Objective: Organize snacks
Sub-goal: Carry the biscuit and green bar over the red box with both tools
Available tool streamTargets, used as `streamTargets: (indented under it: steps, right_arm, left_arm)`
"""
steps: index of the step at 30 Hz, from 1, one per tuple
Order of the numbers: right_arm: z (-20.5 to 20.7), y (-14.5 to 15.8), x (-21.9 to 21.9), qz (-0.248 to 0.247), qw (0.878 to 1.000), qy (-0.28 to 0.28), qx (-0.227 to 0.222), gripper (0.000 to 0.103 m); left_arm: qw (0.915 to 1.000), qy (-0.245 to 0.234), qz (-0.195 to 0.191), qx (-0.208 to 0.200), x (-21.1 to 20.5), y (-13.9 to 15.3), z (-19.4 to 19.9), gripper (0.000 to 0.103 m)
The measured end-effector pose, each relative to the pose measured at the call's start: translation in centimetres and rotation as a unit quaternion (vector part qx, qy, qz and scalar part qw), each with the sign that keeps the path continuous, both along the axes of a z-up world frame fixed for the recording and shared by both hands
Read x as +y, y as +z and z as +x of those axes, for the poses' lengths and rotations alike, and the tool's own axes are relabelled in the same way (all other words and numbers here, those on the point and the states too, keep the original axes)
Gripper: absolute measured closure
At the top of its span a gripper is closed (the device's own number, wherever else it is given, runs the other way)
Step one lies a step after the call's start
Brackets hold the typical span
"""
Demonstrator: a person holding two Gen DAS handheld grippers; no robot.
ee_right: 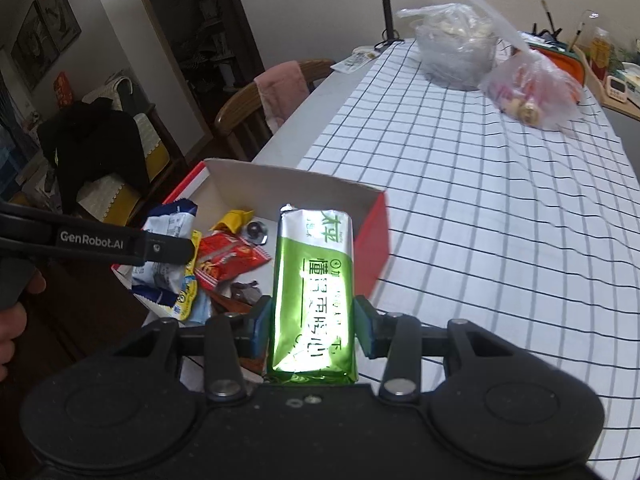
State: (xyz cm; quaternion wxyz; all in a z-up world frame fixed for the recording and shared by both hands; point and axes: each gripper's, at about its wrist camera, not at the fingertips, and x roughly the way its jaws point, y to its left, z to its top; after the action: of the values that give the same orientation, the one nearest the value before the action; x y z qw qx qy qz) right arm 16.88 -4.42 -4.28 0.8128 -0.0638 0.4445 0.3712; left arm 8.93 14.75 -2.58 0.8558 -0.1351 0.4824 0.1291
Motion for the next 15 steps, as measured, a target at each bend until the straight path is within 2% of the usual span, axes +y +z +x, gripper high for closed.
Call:
streamTargets:
  steps: [8,15]
  right_arm:
    - [0.6,-1.4,5.5,-0.019,1.000,0.001,0.004,0.062]
    - [2.1,-3.3,9.7,-0.044,0.999,0.009,0.014,0.062]
  left_arm:
    - [0.9997,0.005,0.020,0.012,5.2,-0.8,-0.1,0.056]
    - [0.9986,0.001,0.034,0.040,8.9,-2.8,1.9,0.056]
